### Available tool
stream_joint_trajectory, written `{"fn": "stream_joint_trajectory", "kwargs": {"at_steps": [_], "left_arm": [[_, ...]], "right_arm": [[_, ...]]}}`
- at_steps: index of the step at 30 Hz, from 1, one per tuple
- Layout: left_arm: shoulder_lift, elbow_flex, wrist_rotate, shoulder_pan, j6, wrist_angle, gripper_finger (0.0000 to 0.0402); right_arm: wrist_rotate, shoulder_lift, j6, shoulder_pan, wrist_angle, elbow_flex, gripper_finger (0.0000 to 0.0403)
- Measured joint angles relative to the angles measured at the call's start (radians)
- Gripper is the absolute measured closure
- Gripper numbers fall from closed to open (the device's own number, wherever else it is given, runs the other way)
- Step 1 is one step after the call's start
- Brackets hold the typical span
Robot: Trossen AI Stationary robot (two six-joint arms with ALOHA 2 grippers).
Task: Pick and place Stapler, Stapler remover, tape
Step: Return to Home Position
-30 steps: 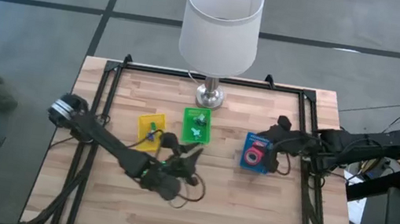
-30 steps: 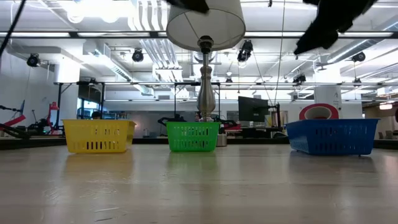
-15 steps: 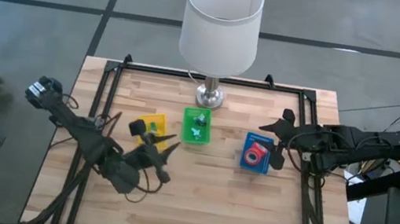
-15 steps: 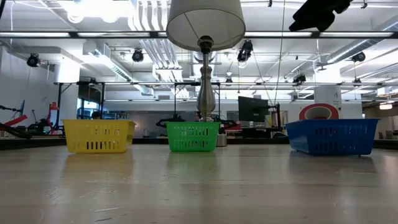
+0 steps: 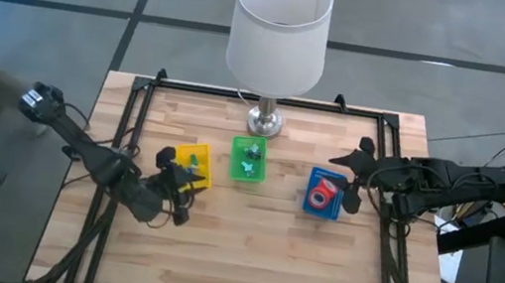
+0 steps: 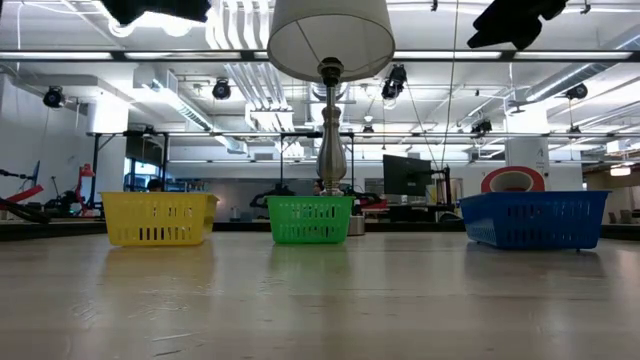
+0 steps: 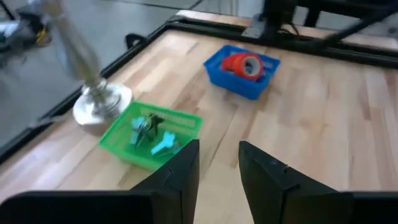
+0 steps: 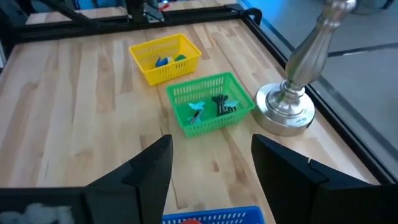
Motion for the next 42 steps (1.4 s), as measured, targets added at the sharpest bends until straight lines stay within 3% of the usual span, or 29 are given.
{"fn": "stream_joint_trajectory", "kwargs": {"at_steps": [5, 12, 15, 31, 42], "left_arm": [[-0.156, -0.160, -0.004, 0.019, -0.026, 0.151, 0.0287], [-0.315, -0.469, 0.262, 0.078, 0.224, 0.701, 0.0287], [-0.368, -0.579, 0.316, 0.115, 0.258, 0.833, 0.0287], [-0.797, -0.816, 0.327, 0.194, 0.386, 0.823, 0.0287], [-0.992, -0.956, 0.353, 0.199, 0.441, 0.815, 0.0287]], "right_arm": [[0.000, -0.044, -0.008, 0.000, 0.008, -0.010, 0.0188], [-0.003, -0.159, -0.100, 0.000, 0.109, -0.090, 0.0188], [-0.007, -0.223, -0.107, 0.000, 0.142, -0.130, 0.0188], [-0.002, -0.642, -0.219, 0.000, 0.251, -0.276, 0.0188], [0.002, -0.789, -0.348, 0.000, 0.339, -0.358, 0.0188]]}}
